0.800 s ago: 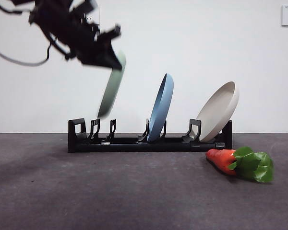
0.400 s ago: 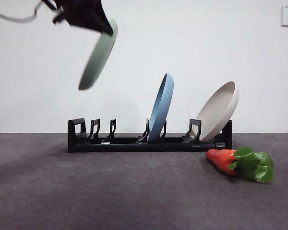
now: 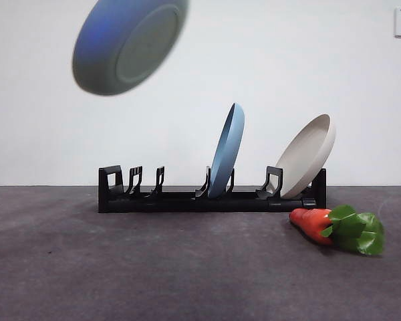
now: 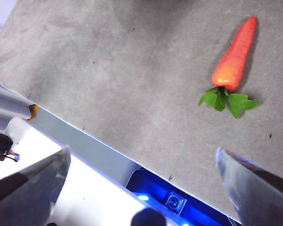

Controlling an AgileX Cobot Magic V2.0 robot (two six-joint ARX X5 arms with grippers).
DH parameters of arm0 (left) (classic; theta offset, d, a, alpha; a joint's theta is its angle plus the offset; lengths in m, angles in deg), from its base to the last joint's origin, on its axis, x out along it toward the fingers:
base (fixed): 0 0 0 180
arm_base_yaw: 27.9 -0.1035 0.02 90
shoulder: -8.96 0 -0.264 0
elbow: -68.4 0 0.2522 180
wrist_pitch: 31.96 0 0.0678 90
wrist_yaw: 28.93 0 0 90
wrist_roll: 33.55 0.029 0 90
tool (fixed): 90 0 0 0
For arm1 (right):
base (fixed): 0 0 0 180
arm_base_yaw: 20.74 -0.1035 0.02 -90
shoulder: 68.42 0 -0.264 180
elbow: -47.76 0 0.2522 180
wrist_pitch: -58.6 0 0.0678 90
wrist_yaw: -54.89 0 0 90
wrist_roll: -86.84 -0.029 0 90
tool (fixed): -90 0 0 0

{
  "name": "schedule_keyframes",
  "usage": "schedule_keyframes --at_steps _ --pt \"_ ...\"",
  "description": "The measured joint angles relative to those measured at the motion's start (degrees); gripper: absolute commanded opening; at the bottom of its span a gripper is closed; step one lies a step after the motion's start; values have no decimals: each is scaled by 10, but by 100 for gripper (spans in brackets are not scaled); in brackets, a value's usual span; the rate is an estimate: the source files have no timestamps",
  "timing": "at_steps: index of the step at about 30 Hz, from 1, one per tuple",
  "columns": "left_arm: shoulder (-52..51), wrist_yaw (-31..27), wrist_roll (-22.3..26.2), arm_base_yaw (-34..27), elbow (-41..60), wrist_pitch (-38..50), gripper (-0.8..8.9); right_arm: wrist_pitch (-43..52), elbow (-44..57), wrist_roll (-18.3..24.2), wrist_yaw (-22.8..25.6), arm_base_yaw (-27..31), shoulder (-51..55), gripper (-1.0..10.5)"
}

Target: Take the green plate from the plate rack,put the plate on the table,take the carrot from the table,put the carrot in the plate

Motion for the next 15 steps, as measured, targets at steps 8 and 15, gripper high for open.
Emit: schedule_keyframes --at_steps 8,15 --pt "26 -141 22 142 116 44 -6 1 0 -4 1 0 0 564" --pt "45 -207 30 176 259 160 -6 1 0 -10 1 0 0 564"
